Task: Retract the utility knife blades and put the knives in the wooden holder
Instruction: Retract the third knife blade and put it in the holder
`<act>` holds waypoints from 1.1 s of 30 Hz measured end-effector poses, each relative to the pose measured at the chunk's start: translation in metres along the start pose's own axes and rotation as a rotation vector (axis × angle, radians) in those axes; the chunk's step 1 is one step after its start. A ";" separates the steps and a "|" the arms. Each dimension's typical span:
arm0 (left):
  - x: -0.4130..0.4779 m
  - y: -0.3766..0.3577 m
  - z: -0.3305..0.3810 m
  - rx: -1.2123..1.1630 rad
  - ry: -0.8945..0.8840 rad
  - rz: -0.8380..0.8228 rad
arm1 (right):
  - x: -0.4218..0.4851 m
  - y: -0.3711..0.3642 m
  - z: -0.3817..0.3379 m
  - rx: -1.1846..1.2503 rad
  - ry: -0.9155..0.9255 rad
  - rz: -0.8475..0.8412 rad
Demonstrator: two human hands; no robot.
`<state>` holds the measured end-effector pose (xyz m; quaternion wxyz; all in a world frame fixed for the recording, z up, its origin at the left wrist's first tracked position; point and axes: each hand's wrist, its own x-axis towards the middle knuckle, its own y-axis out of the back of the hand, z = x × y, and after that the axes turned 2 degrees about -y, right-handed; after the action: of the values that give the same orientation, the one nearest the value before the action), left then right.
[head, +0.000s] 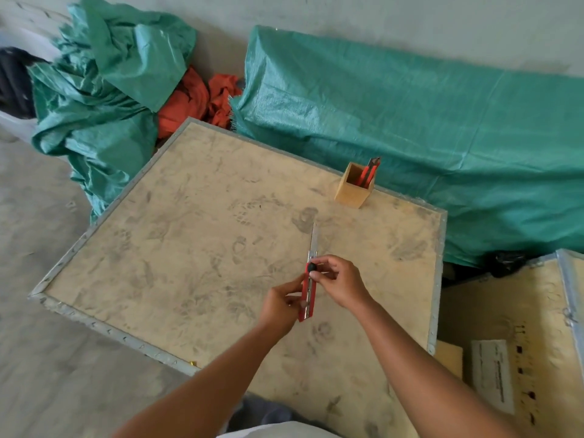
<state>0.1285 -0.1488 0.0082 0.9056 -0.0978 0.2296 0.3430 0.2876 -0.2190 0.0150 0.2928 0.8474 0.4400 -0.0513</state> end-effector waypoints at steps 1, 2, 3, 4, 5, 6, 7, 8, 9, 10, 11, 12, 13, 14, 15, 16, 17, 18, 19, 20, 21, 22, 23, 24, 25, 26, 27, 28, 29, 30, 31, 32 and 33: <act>0.003 0.005 0.011 -0.002 -0.022 -0.029 | 0.002 0.003 -0.008 0.022 0.023 0.016; 0.005 0.010 0.022 -0.001 -0.042 -0.061 | 0.003 0.007 -0.016 0.047 0.036 0.031; 0.006 0.016 0.033 0.003 -0.061 -0.094 | 0.005 0.011 -0.024 0.065 0.044 0.042; 0.007 0.021 0.042 0.007 -0.078 -0.120 | 0.006 0.014 -0.032 0.074 0.049 0.052; 0.009 0.028 0.051 0.004 -0.091 -0.139 | 0.006 0.017 -0.040 0.076 0.055 0.062; 0.011 0.035 0.059 0.000 -0.101 -0.158 | 0.006 0.020 -0.047 0.074 0.062 0.069; 0.012 0.042 0.067 0.002 -0.110 -0.178 | 0.005 0.022 -0.055 0.070 0.070 0.074; 0.012 0.048 0.075 0.011 -0.119 -0.195 | 0.005 0.023 -0.062 0.066 0.077 0.077; 0.013 0.054 0.083 0.027 -0.129 -0.209 | 0.004 0.024 -0.069 0.059 0.087 0.082; 0.014 0.060 0.090 0.048 -0.139 -0.219 | 0.002 0.023 -0.076 0.048 0.100 0.091; 0.015 0.065 0.098 0.061 -0.149 -0.233 | 0.001 0.023 -0.084 0.031 0.117 0.105; 0.016 0.071 0.105 0.066 -0.157 -0.248 | 0.000 0.022 -0.091 0.010 0.139 0.122; 0.018 0.076 0.111 0.068 -0.165 -0.261 | -0.001 0.021 -0.097 -0.018 0.166 0.138; 0.019 0.080 0.118 0.074 -0.175 -0.272 | -0.002 0.020 -0.103 -0.045 0.194 0.150; 0.020 0.085 0.124 0.082 -0.185 -0.281 | -0.003 0.019 -0.109 -0.067 0.213 0.163; 0.021 0.089 0.131 0.094 -0.196 -0.290 | -0.004 0.018 -0.115 -0.080 0.224 0.178; 0.022 0.093 0.137 0.101 -0.207 -0.299 | -0.005 0.017 -0.121 -0.089 0.231 0.192; 0.024 0.096 0.143 0.114 -0.222 -0.309 | -0.005 0.017 -0.127 -0.096 0.242 0.208; 0.025 0.100 0.149 0.125 -0.235 -0.320 | -0.007 0.018 -0.135 -0.097 0.261 0.225; 0.026 0.103 0.154 0.139 -0.246 -0.327 | -0.007 0.018 -0.142 -0.096 0.279 0.242; 0.026 0.106 0.160 0.147 -0.256 -0.334 | -0.009 0.019 -0.149 -0.090 0.298 0.261; 0.028 0.107 0.166 0.146 -0.270 -0.342 | -0.010 0.020 -0.155 -0.086 0.314 0.281; 0.028 0.108 0.171 0.135 -0.285 -0.353 | -0.011 0.021 -0.160 -0.088 0.332 0.295; 0.028 0.109 0.178 0.120 -0.297 -0.362 | -0.013 0.020 -0.165 -0.103 0.349 0.301; 0.028 0.109 0.185 0.102 -0.306 -0.368 | -0.015 0.019 -0.169 -0.126 0.364 0.299; 0.029 0.109 0.191 0.086 -0.314 -0.374 | -0.016 0.017 -0.172 -0.140 0.377 0.301; 0.030 0.109 0.197 0.073 -0.323 -0.382 | -0.018 0.016 -0.175 -0.135 0.385 0.311; 0.031 0.109 0.202 0.068 -0.330 -0.386 | -0.019 0.018 -0.178 -0.122 0.393 0.330; 0.032 0.109 0.207 0.068 -0.336 -0.388 | -0.020 0.020 -0.182 -0.111 0.400 0.345; 0.033 0.109 0.210 0.069 -0.341 -0.395 | -0.022 0.023 -0.186 -0.109 0.402 0.348; 0.033 0.109 0.213 0.064 -0.340 -0.402 | -0.023 0.026 -0.189 -0.116 0.397 0.336; 0.033 0.108 0.214 0.049 -0.335 -0.411 | -0.025 0.028 -0.192 -0.138 0.387 0.314; 0.033 0.107 0.216 0.022 -0.329 -0.420 | -0.028 0.029 -0.194 -0.169 0.378 0.291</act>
<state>0.1538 0.0222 0.1796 0.9830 -0.0764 0.0577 0.1565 0.2600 -0.1463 0.1970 0.2796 0.8689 0.3628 0.1876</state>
